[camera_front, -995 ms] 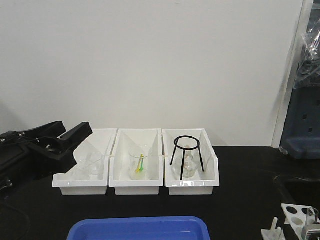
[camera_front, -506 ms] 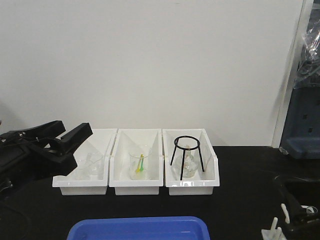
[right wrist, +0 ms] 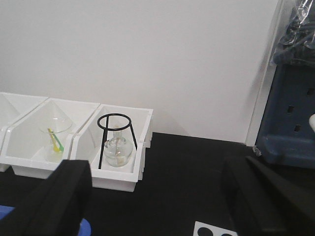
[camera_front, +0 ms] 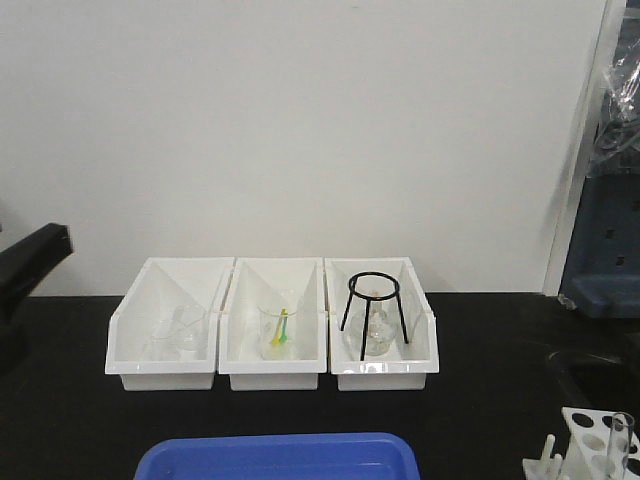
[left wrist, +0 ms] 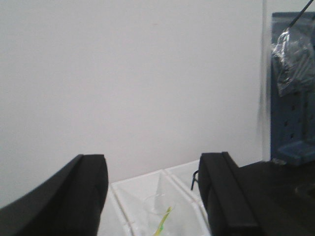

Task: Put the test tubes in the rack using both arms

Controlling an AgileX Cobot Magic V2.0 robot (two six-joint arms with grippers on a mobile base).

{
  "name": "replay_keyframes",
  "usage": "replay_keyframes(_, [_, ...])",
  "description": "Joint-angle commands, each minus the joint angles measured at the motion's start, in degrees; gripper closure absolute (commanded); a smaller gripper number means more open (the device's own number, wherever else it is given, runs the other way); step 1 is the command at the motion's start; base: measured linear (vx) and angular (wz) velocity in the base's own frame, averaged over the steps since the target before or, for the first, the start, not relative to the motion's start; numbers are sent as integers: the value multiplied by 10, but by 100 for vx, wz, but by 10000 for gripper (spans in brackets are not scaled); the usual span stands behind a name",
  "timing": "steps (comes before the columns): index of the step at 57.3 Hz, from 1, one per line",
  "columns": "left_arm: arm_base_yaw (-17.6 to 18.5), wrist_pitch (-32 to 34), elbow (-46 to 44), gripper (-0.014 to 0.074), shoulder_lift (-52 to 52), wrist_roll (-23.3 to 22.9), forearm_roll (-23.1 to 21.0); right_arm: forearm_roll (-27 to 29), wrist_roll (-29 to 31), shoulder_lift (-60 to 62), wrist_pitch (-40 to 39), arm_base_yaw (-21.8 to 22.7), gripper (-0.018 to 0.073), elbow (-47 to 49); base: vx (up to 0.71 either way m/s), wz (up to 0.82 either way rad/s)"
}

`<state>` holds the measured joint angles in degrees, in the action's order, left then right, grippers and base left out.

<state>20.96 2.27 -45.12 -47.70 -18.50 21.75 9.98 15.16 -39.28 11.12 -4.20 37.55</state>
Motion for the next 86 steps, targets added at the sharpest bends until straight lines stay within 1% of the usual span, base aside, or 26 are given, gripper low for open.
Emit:
replay_keyframes(1, [-1, -39, -18, 79, 51, 11, -10, -9, 5, 14, -34, 3, -20, 21, 0, 0])
replay_keyframes(10, [-1, -74, 9, 79, 117, 11, -9, -9, 5, 18, -34, 3, -20, 21, 0, 0])
replay_keyframes(18, [-1, -100, 23, 79, 148, 10, -9, -9, 5, 18, -34, 3, -20, 21, 0, 0])
replay_keyframes(45, [-1, -113, 26, 79, 154, 10, -9, -9, 5, 18, -34, 3, -20, 21, 0, 0])
replay_keyframes(49, [-1, -114, 26, 83, 154, 17, 5, -9, 5, 18, -34, 3, -20, 21, 0, 0])
replay_keyframes(52, [-1, -121, 26, 92, 154, 17, 21, -9, 5, 18, -34, 3, -20, 21, 0, 0])
replay_keyframes(56, [-1, -139, 26, 118, 159, 17, 20, -9, 5, 18, -34, 3, -20, 21, 0, 0])
replay_keyframes(60, [-1, -166, 26, 163, 171, 17, 20, -9, 5, 18, -34, 3, -18, 21, 0, 0])
replay_keyframes(63, [-1, -195, 26, 220, 186, 25, 17, -9, 5, 18, -34, 3, -17, 21, 0, 0])
replay_keyframes(66, [-5, -225, 26, 290, 205, 50, -2, -9, 5, 18, -34, 3, -17, 21, 0, 0])
replay_keyframes(67, [-7, -232, 26, 300, 210, 58, -9, -9, 5, 18, -34, 3, -17, 21, 0, 0])
replay_keyframes(70, [-24, -254, 31, 391, 231, 96, -40, -9, 5, 18, -34, 3, -17, 21, 0, 0])
replay_keyframes(76, [-66, -250, 66, 540, 279, 168, -91, -9, 5, 18, -34, 3, -17, 21, 0, 0])
replay_keyframes(77, [-76, -246, 73, 572, 290, 185, -103, -9, 5, 18, -34, 3, -17, 21, 0, 0])
replay_keyframes(78, [-84, -242, 85, 592, 298, 191, -112, -9, 5, 18, -34, 3, -17, 21, 0, 0])
replay_keyframes(79, [-94, -237, 93, 604, 310, 205, -122, -9, 5, 18, -34, 3, -17, 21, 0, 0])
replay_keyframes(82, [-119, -224, 127, 603, 339, 232, -148, -9, 5, 18, -34, 3, -17, 21, 0, 0])
replay_keyframes(84, [-146, -208, 158, 603, 372, 249, -174, -9, 5, 18, -34, 3, -17, 21, 0, 0])
replay_keyframes(85, [-161, -200, 181, 602, 388, 252, -185, -9, 5, 18, -34, 3, -17, 21, 0, 0])
replay_keyframes(86, [-166, -196, 190, 602, 395, 253, -190, -9, 5, 18, -34, 3, -17, 21, 0, 0])
